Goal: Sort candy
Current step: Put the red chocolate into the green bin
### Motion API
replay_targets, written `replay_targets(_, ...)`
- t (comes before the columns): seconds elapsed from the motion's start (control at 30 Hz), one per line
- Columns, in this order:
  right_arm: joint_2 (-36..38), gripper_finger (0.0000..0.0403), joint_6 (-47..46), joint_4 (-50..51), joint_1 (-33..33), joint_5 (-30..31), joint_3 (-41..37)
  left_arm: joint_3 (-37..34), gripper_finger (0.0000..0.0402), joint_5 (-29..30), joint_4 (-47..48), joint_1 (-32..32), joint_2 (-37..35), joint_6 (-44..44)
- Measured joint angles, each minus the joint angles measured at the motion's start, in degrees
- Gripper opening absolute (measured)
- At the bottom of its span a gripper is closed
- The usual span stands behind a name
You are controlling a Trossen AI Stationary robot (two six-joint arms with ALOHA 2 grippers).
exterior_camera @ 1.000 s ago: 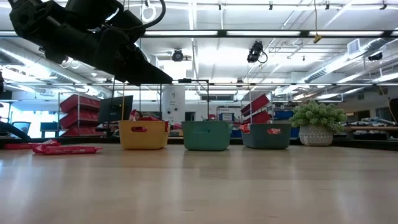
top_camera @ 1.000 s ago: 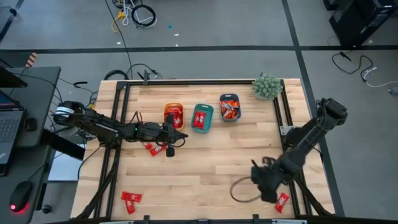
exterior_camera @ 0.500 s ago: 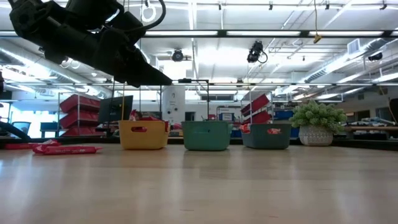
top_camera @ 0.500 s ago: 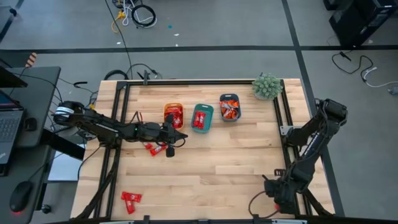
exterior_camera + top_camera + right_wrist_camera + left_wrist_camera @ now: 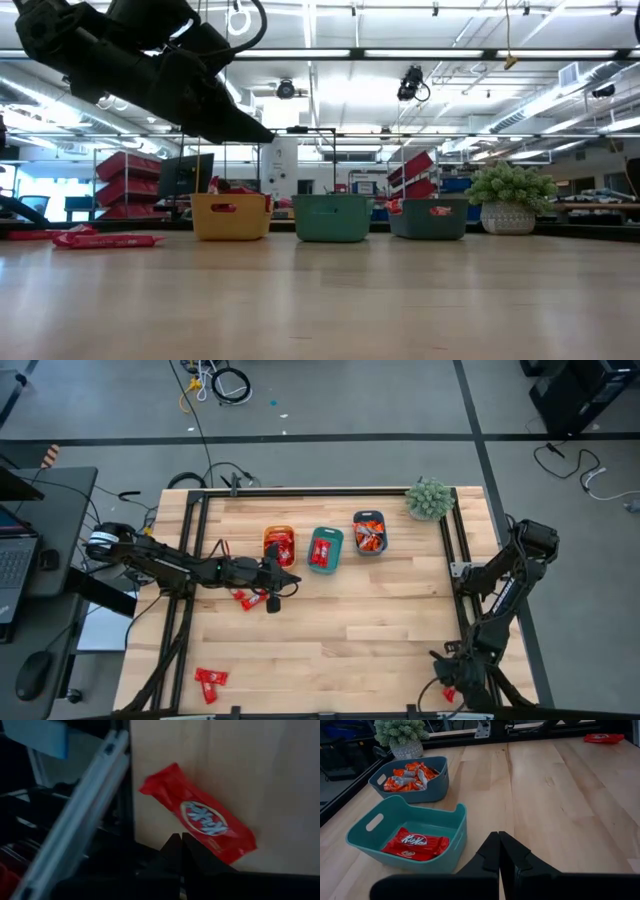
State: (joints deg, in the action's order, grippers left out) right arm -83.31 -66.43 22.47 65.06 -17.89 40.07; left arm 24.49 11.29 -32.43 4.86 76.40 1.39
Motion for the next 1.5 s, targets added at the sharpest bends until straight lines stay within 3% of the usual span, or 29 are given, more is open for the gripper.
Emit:
replay_targets(0.37, 0.00, 0.0000, 5.54, -3.27, -1.36, -0.02, -4.13, 0.00, 0.0000, 0.00, 0.63, 0.00, 0.00, -0.15)
replay_targets(0.53, 0.00, 0.0000, 8.76, -4.05, -6.49, 4.78, -4.22, 0.00, 0.0000, 0.00, 0.64, 0.00, 0.00, -0.15)
replay_targets(0.73, 0.00, 0.0000, 17.22, -4.95, -16.18, 12.62, -4.22, 0.00, 0.0000, 0.02, 0.64, 0.00, 0.00, -0.15)
replay_targets(0.97, 0.00, 0.0000, 26.16, -5.34, -32.21, 19.19, -4.24, 0.00, 0.0000, 0.02, 0.75, 0.01, 0.00, -0.15)
replay_targets(1.17, -0.02, 0.0001, 32.70, -12.48, -45.30, 23.09, -4.28, 0.00, 0.0000, 0.02, 1.10, 0.00, 0.00, -0.15)
replay_targets(1.33, -0.02, 0.0001, 39.04, -18.16, -53.60, 23.35, -3.73, 0.00, 0.0000, 0.02, 1.08, 0.00, 0.00, 0.11)
replay_targets(1.5, -0.04, 0.0021, 43.02, -18.59, -56.85, 21.24, -0.81, 0.00, 0.0000, 0.02, 1.03, 0.02, 0.00, 0.15)
